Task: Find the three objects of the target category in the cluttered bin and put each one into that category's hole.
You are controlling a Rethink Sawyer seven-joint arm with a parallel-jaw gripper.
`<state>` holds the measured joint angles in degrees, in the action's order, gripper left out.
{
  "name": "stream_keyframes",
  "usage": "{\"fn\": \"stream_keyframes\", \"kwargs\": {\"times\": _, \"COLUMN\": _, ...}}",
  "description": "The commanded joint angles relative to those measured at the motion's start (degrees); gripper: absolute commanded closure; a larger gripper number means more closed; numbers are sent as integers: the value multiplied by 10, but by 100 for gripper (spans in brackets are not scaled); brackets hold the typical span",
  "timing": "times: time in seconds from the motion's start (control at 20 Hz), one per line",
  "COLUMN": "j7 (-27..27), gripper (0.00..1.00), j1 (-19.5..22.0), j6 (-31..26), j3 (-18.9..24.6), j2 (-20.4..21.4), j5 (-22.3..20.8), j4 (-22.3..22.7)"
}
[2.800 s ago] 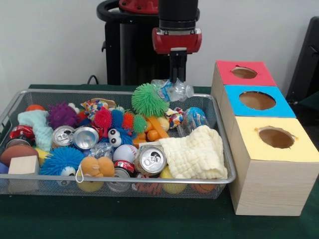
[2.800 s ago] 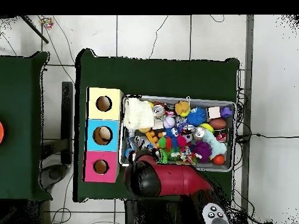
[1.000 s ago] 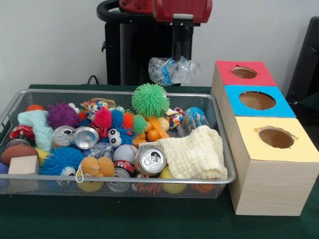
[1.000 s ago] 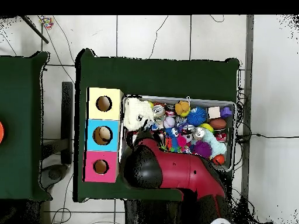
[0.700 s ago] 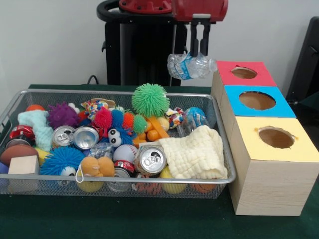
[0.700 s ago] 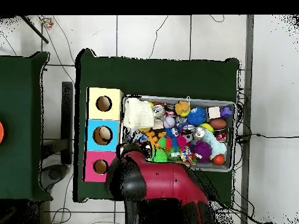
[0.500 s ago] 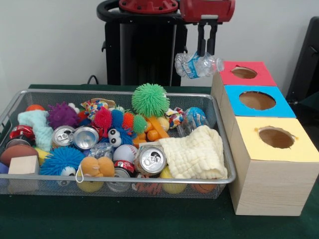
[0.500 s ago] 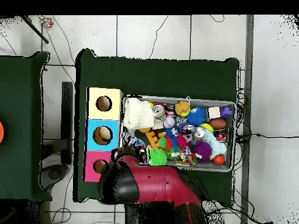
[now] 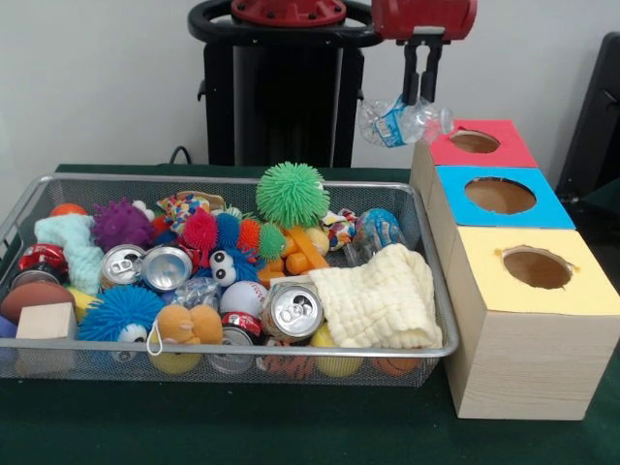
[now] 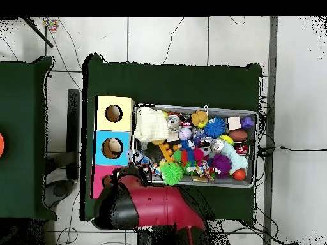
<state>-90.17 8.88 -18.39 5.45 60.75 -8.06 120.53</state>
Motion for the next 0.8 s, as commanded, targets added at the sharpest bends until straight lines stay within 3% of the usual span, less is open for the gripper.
{"fn": "stream_keyframes", "kwargs": {"times": 0.05, "j7": -155, "gripper": 100, "j1": -68, "j6": -49, "j3": -23, "j2": 32, "j5": 40, "j4": 33}}
{"fn": "stream_keyframes", "kwargs": {"times": 0.3, "j7": -186, "gripper": 100, "j1": -138, "j6": -78, "j3": -65, "j2": 38, "j5": 51, "j4": 5}}
{"fn": "stream_keyframes", "kwargs": {"times": 0.45, "j7": -192, "gripper": 100, "j1": -171, "j6": -78, "j3": -92, "j2": 19, "j5": 54, "j4": -14}}
{"fn": "stream_keyframes", "kwargs": {"times": 0.8, "j7": -177, "gripper": 100, "j1": -186, "j6": -60, "j3": -79, "j2": -6, "j5": 89, "j4": -17}}
